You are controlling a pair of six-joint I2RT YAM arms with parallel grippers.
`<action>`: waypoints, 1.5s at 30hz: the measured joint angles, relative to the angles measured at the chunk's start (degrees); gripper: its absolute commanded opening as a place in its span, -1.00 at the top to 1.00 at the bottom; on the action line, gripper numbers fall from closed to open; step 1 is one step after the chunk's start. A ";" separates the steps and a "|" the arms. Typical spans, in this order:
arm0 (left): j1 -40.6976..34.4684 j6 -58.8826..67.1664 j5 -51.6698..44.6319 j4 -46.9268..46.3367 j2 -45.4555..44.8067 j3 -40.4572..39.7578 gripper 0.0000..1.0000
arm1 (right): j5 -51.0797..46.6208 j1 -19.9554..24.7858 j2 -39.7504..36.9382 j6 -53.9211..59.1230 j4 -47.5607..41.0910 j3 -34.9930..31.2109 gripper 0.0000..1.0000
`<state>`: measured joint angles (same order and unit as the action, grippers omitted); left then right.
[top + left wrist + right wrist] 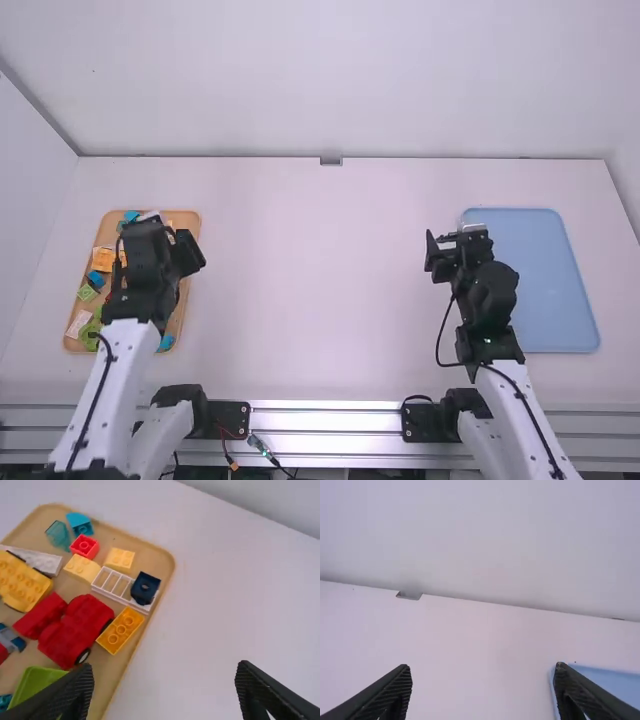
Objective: Assemble lego blocks to make yellow taxi
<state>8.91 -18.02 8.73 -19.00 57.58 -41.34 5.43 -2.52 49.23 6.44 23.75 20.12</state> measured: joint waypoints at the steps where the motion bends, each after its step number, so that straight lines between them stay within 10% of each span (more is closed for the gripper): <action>1: 0.48 -0.72 0.17 -1.38 1.99 -1.95 -0.63 | 0.20 -0.17 0.90 0.15 0.48 0.39 -0.63; 18: 12.85 -8.83 2.49 -23.15 43.36 -39.23 -0.96 | 1.90 -0.85 13.53 2.01 5.18 5.55 -0.96; 45: 25.64 -16.85 -2.78 -17.77 53.81 -41.31 -0.92 | 1.92 -0.92 14.51 2.67 5.62 6.29 -0.98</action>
<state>34.54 -34.87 5.96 -36.77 111.39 -82.65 7.35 -3.44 63.75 9.10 29.36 26.41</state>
